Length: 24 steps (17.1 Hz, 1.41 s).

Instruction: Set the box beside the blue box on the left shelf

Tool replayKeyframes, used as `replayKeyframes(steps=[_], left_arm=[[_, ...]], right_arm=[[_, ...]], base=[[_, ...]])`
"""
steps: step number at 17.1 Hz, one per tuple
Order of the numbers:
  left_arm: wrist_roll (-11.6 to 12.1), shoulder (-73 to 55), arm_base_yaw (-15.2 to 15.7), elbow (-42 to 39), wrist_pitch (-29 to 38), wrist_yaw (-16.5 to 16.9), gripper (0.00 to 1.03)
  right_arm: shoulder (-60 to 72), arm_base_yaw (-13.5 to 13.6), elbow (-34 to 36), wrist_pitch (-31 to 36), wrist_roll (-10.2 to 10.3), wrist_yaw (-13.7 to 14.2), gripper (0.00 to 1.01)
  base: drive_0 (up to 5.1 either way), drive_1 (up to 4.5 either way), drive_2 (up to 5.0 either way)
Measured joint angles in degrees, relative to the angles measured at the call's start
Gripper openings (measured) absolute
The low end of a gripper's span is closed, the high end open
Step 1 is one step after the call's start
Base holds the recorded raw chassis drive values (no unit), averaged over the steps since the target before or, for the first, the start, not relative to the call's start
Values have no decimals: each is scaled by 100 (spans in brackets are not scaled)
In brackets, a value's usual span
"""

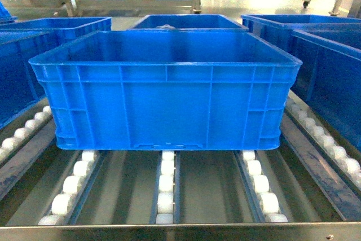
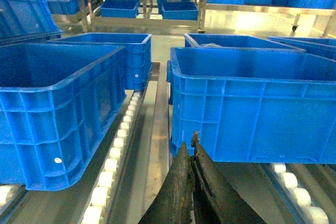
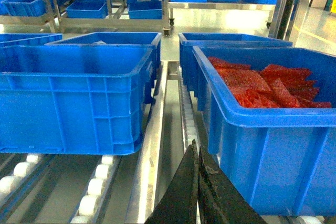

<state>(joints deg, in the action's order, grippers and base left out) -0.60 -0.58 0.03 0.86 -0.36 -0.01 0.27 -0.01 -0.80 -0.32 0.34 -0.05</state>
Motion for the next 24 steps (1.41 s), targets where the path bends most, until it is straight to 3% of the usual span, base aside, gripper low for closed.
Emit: replayKeyframes(steps=[2, 3, 4, 5, 24], left_arm=[[-2, 0, 0, 0, 0, 0, 2], [0, 0, 0, 0, 0, 0, 26], [0, 0, 0, 0, 0, 0, 67], [4, 0, 0, 0, 0, 0, 99], [2, 0, 0, 0, 0, 0, 98]], right_arm=[[0, 0, 0, 0, -4, 2, 3], [0, 0, 0, 2, -2, 0, 28], [0, 0, 0, 2, -2, 0, 69], [0, 0, 0, 4, 0, 0, 99], [0, 0, 0, 4, -2, 2, 98]], base=[[0, 0, 0], [0, 0, 0], [0, 0, 0], [0, 0, 0], [0, 0, 0]])
